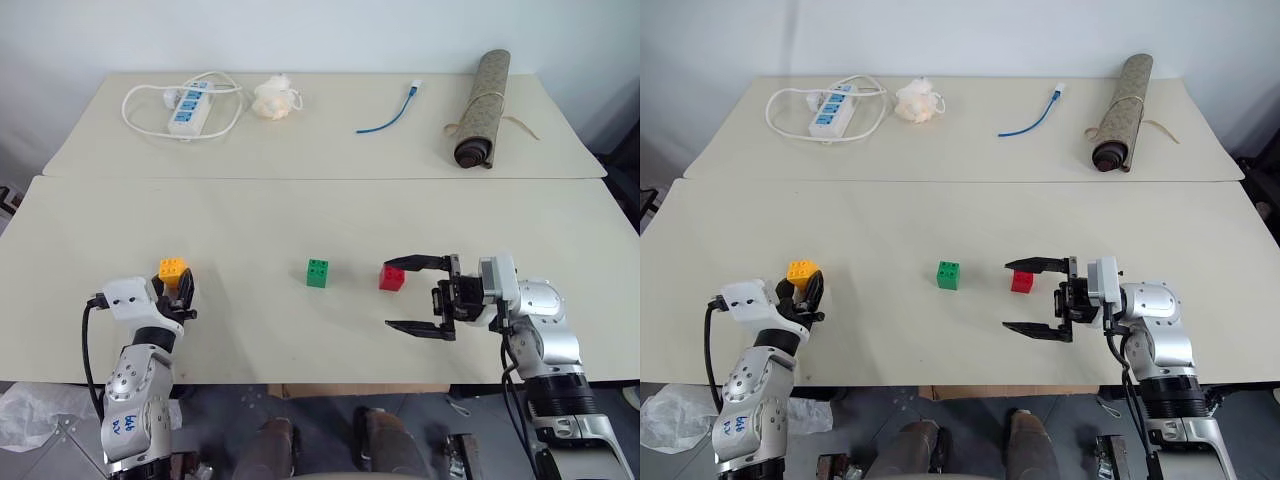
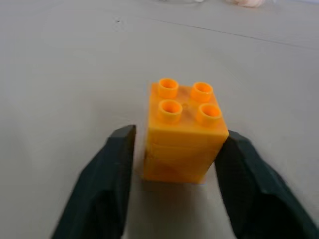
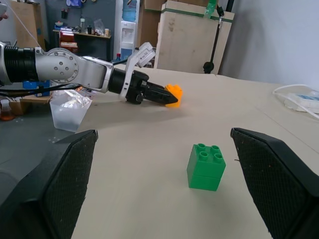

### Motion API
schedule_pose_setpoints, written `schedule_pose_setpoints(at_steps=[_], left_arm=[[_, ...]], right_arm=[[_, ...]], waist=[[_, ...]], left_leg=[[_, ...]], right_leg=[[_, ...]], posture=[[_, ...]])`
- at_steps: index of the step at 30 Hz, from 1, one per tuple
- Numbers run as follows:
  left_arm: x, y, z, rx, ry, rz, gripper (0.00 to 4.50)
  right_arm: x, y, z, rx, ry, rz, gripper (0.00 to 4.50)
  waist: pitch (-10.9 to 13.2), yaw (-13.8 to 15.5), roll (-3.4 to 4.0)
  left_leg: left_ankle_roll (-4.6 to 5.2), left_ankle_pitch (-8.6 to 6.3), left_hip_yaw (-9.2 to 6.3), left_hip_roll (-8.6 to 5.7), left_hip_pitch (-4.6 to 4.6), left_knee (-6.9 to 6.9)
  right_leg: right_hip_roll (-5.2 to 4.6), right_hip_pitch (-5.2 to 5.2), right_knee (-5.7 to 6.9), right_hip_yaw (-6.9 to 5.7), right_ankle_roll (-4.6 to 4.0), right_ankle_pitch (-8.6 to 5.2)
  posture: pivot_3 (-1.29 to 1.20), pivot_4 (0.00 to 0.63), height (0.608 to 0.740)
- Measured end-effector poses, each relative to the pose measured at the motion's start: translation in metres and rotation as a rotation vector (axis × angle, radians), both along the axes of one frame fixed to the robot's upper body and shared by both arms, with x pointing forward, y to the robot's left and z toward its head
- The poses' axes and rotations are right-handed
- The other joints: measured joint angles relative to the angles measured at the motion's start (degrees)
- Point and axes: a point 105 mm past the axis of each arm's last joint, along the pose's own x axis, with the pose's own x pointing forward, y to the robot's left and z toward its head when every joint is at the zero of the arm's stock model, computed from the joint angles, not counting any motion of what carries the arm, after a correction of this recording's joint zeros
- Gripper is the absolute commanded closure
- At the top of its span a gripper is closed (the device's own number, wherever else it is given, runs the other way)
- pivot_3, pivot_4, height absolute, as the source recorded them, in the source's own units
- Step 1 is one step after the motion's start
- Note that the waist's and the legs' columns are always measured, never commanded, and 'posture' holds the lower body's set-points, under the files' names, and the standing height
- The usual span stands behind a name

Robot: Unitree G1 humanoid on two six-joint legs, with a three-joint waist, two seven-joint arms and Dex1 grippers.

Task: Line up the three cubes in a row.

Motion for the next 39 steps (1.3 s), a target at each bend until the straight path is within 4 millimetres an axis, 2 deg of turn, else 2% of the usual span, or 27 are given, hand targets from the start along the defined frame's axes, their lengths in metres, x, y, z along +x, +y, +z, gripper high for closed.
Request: schedule_pose_setpoints(at_steps=[2,4,6,7,8,10,12,14,17,21,29,35,37,39], left_arm=[[-0.003,0.0,0.003,0.015,-0.007,-0.036,3.02],[-0.006,0.0,0.016,0.04,-0.046,-0.127,3.02],[-0.007,0.003,0.034,0.079,-0.096,-0.232,3.02],[-0.004,0.004,0.053,0.138,-0.131,-0.355,3.02],[-0.002,0.004,0.064,0.176,-0.148,-0.405,3.02],[0.004,-0.005,0.096,0.307,-0.191,-0.631,3.02],[0.01,-0.021,0.111,0.414,-0.209,-0.837,3.02],[0.016,-0.038,0.107,0.489,-0.196,-1.015,3.02],[0.031,-0.058,0.084,0.527,-0.135,-1.252,3.02],[0.045,-0.067,0.06,0.565,-0.074,-1.426,3.02],[0.056,-0.074,0.024,0.552,0.038,-1.525,3.02],[0.06,-0.074,0.021,0.558,0.04,-1.517,3.02],[0.061,-0.074,0.02,0.551,0.049,-1.516,2.3],[0.06,-0.072,0.016,0.536,0.082,-1.514,1.8]], right_arm=[[0.0,0.0,0.0,0.001,0.001,-0.006,0.0],[0.001,-0.001,-0.001,-0.003,-0.003,-0.019,0.0],[0.003,-0.003,0.0,-0.001,-0.006,-0.04,0.0],[0.005,-0.006,0.0,-0.002,-0.011,-0.065,0.0],[0.006,-0.007,0.0,-0.003,-0.011,-0.075,0.0],[0.009,-0.016,0.002,-0.005,-0.02,-0.122,0.0],[0.01,-0.026,0.003,-0.02,-0.021,-0.165,0.0],[0.011,-0.035,0.001,-0.033,-0.019,-0.202,0.0],[0.009,-0.047,-0.005,-0.051,-0.001,-0.253,0.0],[0.002,-0.057,-0.009,-0.065,0.01,-0.307,0.0],[-0.02,-0.06,-0.013,-0.075,0.012,-0.364,0.0],[-0.025,-0.06,-0.012,-0.075,0.006,-0.383,0.0],[-0.026,-0.061,-0.013,-0.076,0.013,-0.385,0.0],[-0.026,-0.061,-0.013,-0.076,0.014,-0.385,0.0]], waist=[[0.0,0.01,0.0],[0.0,0.02,0.0],[0.0,0.0,0.0],[0.01,0.1,0.0],[0.01,0.26,0.0],[0.01,0.55,0.03],[-0.04,0.47,0.19],[-0.07,0.15,0.27],[-0.06,0.1,0.27],[-0.05,-0.72,0.26],[-0.02,-0.99,0.19],[-0.01,-0.9,0.18],[-0.01,-0.9,0.18],[-0.01,-0.91,0.18]], left_leg=[[0.0,0.0,0.0,0.01,0.0,-0.01],[-0.02,0.0,-0.01,0.04,-0.01,-0.01],[-0.06,0.02,-0.03,0.06,0.0,-0.01],[-0.11,0.05,-0.05,0.07,-0.01,-0.01],[-0.15,0.08,-0.14,0.06,-0.03,0.0],[-0.11,0.13,-0.21,-0.06,-0.03,-0.01],[0.02,0.12,-0.2,-0.22,0.02,-0.04],[0.12,0.1,-0.07,-0.29,0.07,-0.15],[0.14,0.12,0.03,-0.24,0.02,-0.31],[0.14,0.12,0.21,-0.15,-0.09,-0.41],[0.24,0.16,0.27,-0.22,-0.1,-0.31],[0.25,0.17,0.26,-0.22,-0.07,-0.25],[0.25,0.17,0.26,-0.24,-0.07,-0.24],[0.26,0.18,0.26,-0.25,-0.06,-0.23]], right_leg=[[0.01,-0.01,-0.01,0.01,0.0,0.0],[0.01,-0.02,0.0,0.0,-0.02,-0.01],[0.01,-0.02,0.02,-0.02,-0.05,-0.03],[0.01,-0.02,0.05,-0.04,-0.06,-0.03],[-0.01,-0.02,0.06,-0.14,-0.1,-0.05],[-0.11,0.03,0.04,-0.2,-0.11,-0.05],[-0.22,0.11,0.04,-0.19,-0.09,-0.04],[-0.22,0.09,0.02,-0.23,-0.05,-0.02],[0.09,-0.03,0.09,-0.53,0.0,0.01],[0.25,-0.2,0.07,-0.62,0.0,0.0],[0.21,-0.16,0.13,-0.65,0.1,0.06],[0.18,-0.15,0.23,-0.61,0.12,0.07],[0.17,-0.15,0.26,-0.59,0.12,0.07],[0.17,-0.16,0.31,-0.58,0.12,0.07]], posture=[[0.0,0.15,0.74],[0.0,0.15,0.74],[0.0,0.15,0.74],[0.0,0.15,0.74],[0.0,0.15,0.74],[0.0,0.15,0.74],[0.0,0.15,0.74],[0.0,0.15,0.74],[0.0,0.15,0.74],[0.0,0.15,0.74],[0.0,0.15,0.74],[0.0,0.15,0.74],[0.0,0.15,0.74],[0.0,0.15,0.74]])
